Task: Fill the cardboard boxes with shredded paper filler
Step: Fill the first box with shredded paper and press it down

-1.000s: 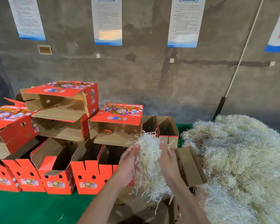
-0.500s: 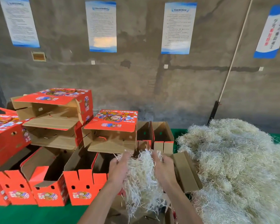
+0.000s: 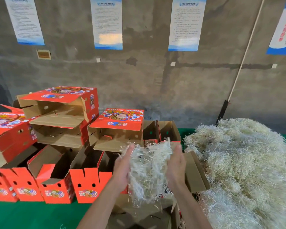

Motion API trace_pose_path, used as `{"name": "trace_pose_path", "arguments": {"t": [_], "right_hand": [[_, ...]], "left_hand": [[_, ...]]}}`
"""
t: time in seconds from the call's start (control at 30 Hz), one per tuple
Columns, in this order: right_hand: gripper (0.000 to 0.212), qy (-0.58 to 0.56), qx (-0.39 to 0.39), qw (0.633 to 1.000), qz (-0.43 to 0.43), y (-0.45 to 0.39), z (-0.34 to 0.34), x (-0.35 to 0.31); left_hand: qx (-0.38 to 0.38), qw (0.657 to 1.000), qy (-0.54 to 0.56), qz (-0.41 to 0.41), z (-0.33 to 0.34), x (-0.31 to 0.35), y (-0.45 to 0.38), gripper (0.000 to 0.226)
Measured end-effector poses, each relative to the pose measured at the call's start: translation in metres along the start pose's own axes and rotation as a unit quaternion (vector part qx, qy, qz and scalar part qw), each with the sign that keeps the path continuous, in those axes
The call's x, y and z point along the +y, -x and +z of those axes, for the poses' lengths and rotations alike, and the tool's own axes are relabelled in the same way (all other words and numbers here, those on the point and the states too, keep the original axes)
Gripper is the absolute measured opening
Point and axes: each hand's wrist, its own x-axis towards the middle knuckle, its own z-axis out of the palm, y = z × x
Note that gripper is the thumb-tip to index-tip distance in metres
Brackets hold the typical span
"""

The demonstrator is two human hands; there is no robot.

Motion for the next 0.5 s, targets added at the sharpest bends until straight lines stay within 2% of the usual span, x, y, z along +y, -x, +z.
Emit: {"name": "trace_pose_path", "arguments": {"t": [0.07,0.1,0.13,0.2,0.27,0.33,0.43,0.5], "right_hand": [[0.061,0.011,-0.046,0.998,0.036,0.007,0.016,0.003],[0.054,0.024,-0.063,0.997,0.038,0.008,0.019,0.005],[0.042,0.040,-0.078,0.996,0.032,0.008,0.018,0.006],[0.024,0.061,-0.098,0.993,0.019,0.006,0.013,0.006],[0.036,0.087,-0.102,0.991,-0.012,0.005,0.006,0.006],[0.051,0.106,-0.085,0.990,-0.026,0.004,-0.003,0.004],[0.054,0.088,-0.013,0.996,0.011,-0.008,-0.022,0.002],[0.054,0.061,0.022,0.997,0.037,-0.012,-0.029,0.001]], "left_hand": [[-0.077,0.996,-0.047,0.025,0.014,-0.012,0.009,0.093],[-0.080,0.993,-0.082,0.042,0.018,-0.017,0.013,0.089],[-0.054,0.991,-0.111,0.052,0.019,-0.019,0.014,0.085],[-0.016,0.992,-0.116,0.036,0.013,-0.018,0.012,0.093],[-0.022,0.998,-0.061,0.002,0.002,-0.013,0.010,0.104],[-0.072,0.997,0.014,-0.018,-0.017,-0.006,0.005,0.098],[-0.105,0.987,0.121,-0.002,-0.047,0.008,0.002,0.060],[-0.103,0.986,0.132,0.012,-0.059,0.008,0.003,0.053]]}}
